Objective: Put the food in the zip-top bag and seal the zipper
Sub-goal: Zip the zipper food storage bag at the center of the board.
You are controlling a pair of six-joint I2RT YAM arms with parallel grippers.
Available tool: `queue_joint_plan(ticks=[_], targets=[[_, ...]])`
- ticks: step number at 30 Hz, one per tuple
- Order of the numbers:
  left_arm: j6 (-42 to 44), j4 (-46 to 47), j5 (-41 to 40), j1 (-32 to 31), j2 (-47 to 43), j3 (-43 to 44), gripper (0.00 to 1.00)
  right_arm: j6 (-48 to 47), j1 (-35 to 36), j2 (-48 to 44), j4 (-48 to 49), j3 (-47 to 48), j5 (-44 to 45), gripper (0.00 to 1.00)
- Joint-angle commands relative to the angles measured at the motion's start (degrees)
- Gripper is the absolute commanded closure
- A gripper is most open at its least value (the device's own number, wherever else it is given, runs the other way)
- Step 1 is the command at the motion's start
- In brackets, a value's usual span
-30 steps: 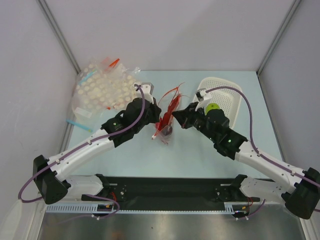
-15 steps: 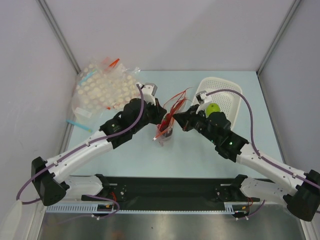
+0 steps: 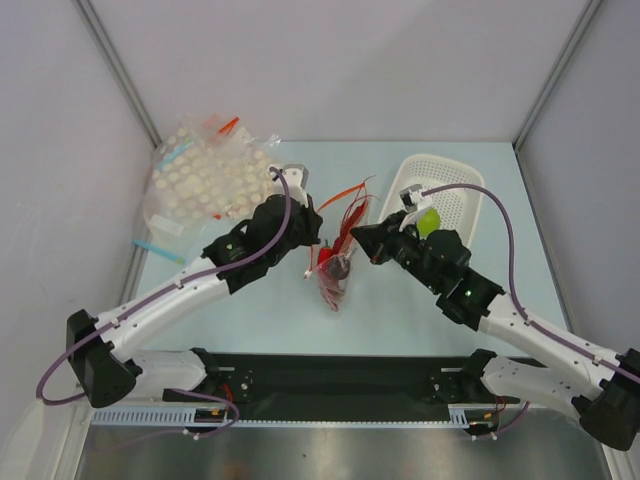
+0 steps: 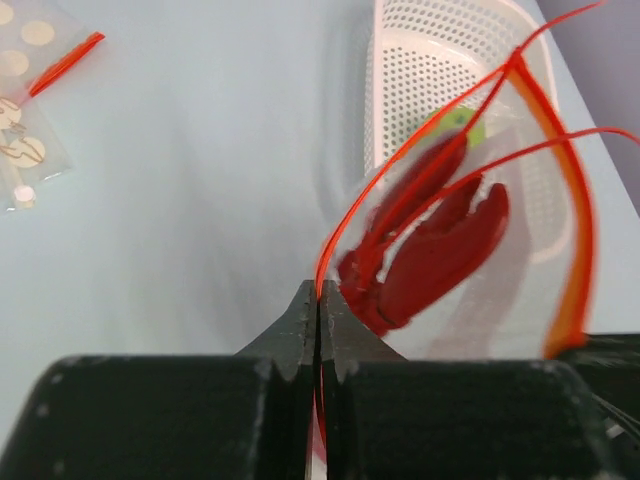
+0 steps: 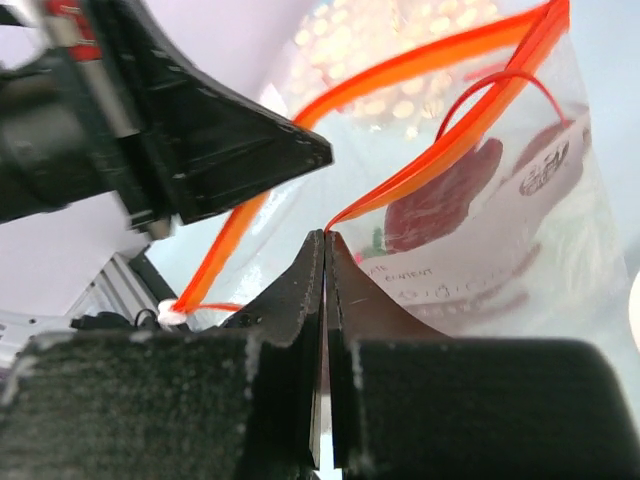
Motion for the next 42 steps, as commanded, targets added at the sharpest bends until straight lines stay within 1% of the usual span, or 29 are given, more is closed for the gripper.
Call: queue_joint_plan(ticks=[1, 2, 5, 12, 14, 18, 22, 23, 24, 25, 26, 28, 29, 31, 32, 34, 36, 40, 41, 42], targets=[[1.4, 5.9, 3.5, 0.2, -4.1, -1.3, 0.98, 1.3, -0.8, 2.6, -0.9, 3.5, 3.3, 1.0], [1.8, 8.5, 4.6, 0.2, -4.8, -2.1, 0.97, 1.9, -1.1, 3.3, -0.9, 3.6, 2.6, 1.0], [2.5, 10.6, 8.2, 0.2, -5.2, -3.3, 0.97, 2.6, -1.6, 4.9, -0.4, 3.9, 0.8, 1.0], [3.8, 11.8, 15.6, 0.0, -2.5, -2.0, 0.98, 2.4, -1.6, 6.3, 0.3, 4.2, -1.7, 1.0], [4.2, 11.4, 16.7, 0.0, -1.9, -1.5, 0.97, 2.3, -1.6, 6.1, 1.1, 4.0, -2.5, 1.0], [5.0, 10.6, 18.0, 0.0, -0.3, -0.3, 0.91, 2.3, -1.6, 4.7, 1.9, 3.1, -2.5, 1.0], [6.8, 10.8, 20.2, 0.0, -0.1, -0.1, 0.77, 2.6, -1.7, 4.0, 2.1, 2.7, -1.7, 1.0], [7.2, 10.9, 20.6, 0.0, -0.1, -0.2, 0.71, 2.7, -1.7, 4.1, 2.0, 2.7, -1.7, 1.0], [7.7, 10.9, 22.8, 0.0, -0.1, -0.2, 0.69, 3.0, -1.9, 4.2, 2.0, 2.7, -1.7, 1.0], [8.4, 10.8, 23.2, 0.0, -0.2, -0.1, 0.65, 3.1, -2.0, 4.4, 2.1, 2.7, -1.8, 1.0], [8.6, 10.7, 23.3, 0.0, -0.2, -0.2, 0.57, 3.3, -2.1, 4.5, 2.1, 2.7, -1.8, 1.0], [9.2, 10.7, 23.5, 0.0, -0.2, -0.3, 0.52, 3.8, -2.3, 4.6, 2.1, 2.7, -2.1, 1.0], [9.3, 10.6, 23.7, 0.0, -0.3, -0.3, 0.46, 3.9, -2.4, 4.6, 2.1, 2.7, -2.2, 1.0], [9.5, 10.6, 24.6, 0.0, -0.1, -0.3, 0.41, 4.2, -2.5, 4.6, 2.0, 2.7, -2.2, 1.0], [9.6, 10.7, 25.0, 0.0, 0.1, -0.1, 0.37, 4.3, -2.6, 4.6, 1.9, 2.7, -2.1, 1.0], [9.9, 10.7, 25.5, 0.0, 0.1, -0.2, 0.33, 4.6, -3.0, 4.6, 1.7, 2.7, -2.4, 1.0], [10.0, 11.1, 26.2, -0.1, -0.4, -0.4, 0.24, 5.0, -3.2, 4.8, 1.7, 2.8, -2.7, 1.0], [10.3, 13.5, 27.7, -0.2, -2.0, -1.8, 0.18, 5.6, -3.7, 5.5, 1.5, 3.1, -2.7, 1.0], [10.5, 14.2, 28.5, -0.3, -2.4, -2.7, 0.14, 6.2, -4.0, 5.7, 1.3, 3.3, -4.2, 1.0], [10.7, 14.7, 28.4, -0.4, -3.0, -2.9, 0.13, 6.4, -4.3, 5.8, 1.5, 3.2, -4.6, 1.0]])
